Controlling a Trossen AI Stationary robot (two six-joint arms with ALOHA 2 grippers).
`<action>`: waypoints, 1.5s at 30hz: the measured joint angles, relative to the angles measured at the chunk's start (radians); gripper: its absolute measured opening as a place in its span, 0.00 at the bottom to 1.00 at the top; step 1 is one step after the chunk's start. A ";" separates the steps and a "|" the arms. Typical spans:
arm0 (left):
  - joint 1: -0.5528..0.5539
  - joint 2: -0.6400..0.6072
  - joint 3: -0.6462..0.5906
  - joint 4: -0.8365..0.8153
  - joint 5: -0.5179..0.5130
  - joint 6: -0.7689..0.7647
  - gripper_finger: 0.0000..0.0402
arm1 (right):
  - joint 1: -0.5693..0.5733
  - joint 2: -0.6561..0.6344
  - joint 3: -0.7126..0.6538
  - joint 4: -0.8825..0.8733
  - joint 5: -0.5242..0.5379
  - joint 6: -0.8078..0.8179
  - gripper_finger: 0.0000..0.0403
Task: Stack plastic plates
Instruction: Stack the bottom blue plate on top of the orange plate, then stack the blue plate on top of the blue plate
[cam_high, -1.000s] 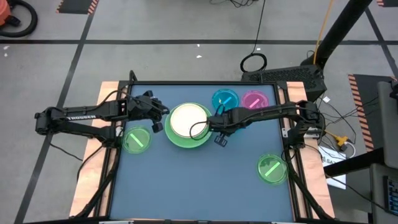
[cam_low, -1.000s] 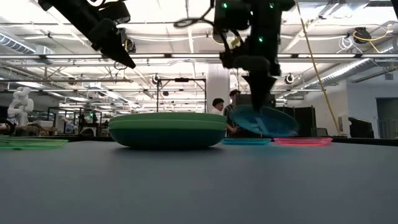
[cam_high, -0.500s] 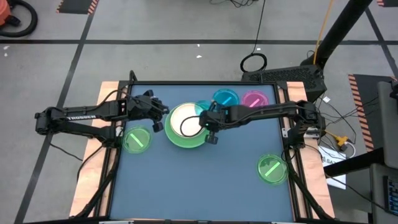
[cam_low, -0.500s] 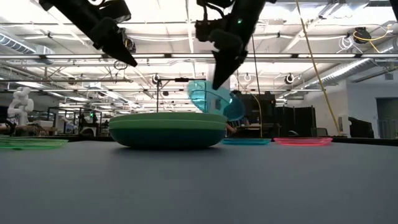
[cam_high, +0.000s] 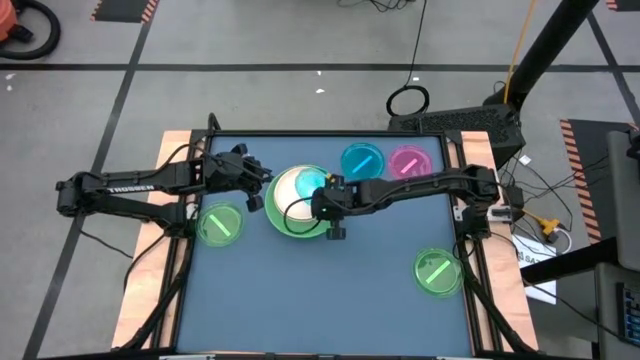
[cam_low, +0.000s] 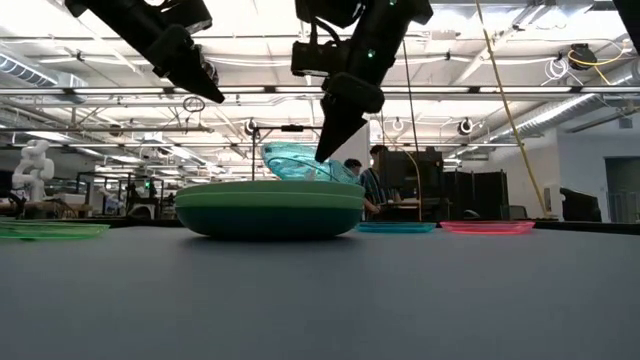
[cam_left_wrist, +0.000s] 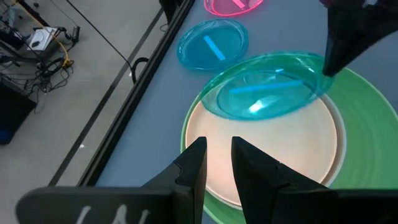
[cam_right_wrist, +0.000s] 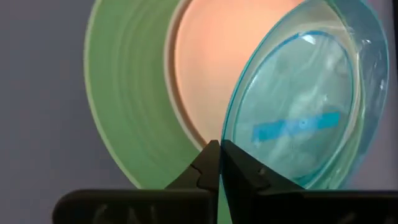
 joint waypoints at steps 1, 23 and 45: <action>0.000 0.000 0.000 0.000 0.000 0.000 0.20 | 0.004 0.003 0.000 0.010 0.000 -0.012 0.03; 0.000 0.000 0.000 -0.005 0.000 -0.017 0.20 | 0.017 -0.014 0.000 -0.071 0.007 0.045 0.13; -0.025 0.000 0.000 0.023 0.000 -0.072 0.20 | -0.173 -0.426 -0.533 0.404 0.178 0.198 0.01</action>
